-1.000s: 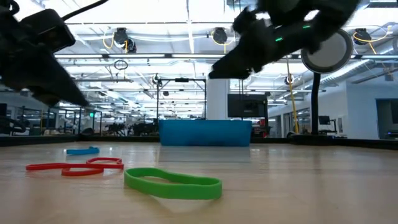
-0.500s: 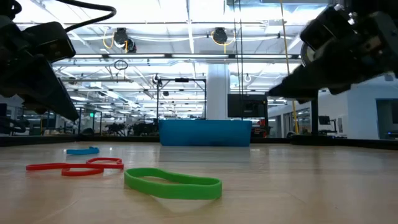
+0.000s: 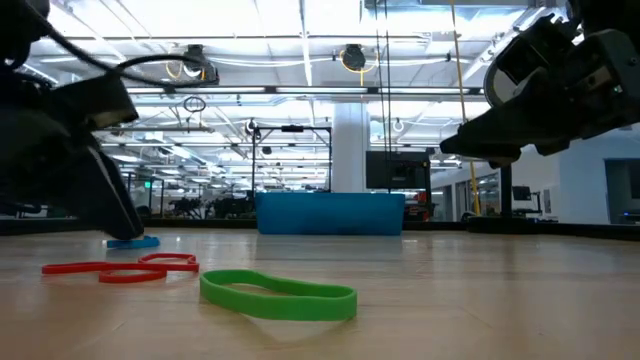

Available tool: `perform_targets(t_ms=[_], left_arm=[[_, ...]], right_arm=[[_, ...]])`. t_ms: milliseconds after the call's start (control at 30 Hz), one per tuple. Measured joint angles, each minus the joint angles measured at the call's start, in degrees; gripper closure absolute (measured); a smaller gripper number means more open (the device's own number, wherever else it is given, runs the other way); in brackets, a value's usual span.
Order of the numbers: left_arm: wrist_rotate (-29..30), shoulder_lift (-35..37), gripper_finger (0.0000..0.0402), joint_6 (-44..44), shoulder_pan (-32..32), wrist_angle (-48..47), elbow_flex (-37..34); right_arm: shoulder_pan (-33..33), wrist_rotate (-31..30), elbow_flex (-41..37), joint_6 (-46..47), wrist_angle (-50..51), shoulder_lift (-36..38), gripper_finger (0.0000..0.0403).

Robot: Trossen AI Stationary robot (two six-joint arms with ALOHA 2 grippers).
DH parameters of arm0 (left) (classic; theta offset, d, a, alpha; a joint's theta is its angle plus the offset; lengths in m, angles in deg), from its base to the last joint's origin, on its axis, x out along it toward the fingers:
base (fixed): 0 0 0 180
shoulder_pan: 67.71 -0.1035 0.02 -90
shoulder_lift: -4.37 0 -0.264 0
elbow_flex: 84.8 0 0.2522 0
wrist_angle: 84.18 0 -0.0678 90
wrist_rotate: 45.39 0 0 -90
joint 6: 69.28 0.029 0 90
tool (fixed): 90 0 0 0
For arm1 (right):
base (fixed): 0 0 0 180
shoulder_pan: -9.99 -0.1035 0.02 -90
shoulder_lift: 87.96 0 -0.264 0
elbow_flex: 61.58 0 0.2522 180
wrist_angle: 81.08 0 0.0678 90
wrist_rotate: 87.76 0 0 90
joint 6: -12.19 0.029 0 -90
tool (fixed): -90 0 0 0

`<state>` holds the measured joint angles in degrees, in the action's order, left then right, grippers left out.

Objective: Pick and place rubber bands into bin
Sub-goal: Put the blue rubber band into the blue bin

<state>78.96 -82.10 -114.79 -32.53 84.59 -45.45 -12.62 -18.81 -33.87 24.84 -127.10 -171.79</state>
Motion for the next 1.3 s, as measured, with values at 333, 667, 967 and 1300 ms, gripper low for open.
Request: perform_targets(t_ms=[333,667,967,1300], left_arm=[[-2.0,-8.2,0.0280,-3.7,-0.4,-16.1,11.5],[-6.8,-2.9,0.0391,-0.5,-4.5,-17.0,13.4],[-21.7,3.1,0.0397,21.5,-19.7,16.4,9.9],[-39.1,3.1,0.0395,29.0,-38.8,31.0,9.5]], right_arm=[[0.0,0.1,0.0,0.0,0.0,0.0,0.0259],[0.0,0.0,0.0,0.0,0.0,0.0,0.0259],[0.0,0.1,0.0,0.1,-0.3,0.0,0.0259],[0.0,0.1,0.0,0.2,0.0,0.0,0.0261]])
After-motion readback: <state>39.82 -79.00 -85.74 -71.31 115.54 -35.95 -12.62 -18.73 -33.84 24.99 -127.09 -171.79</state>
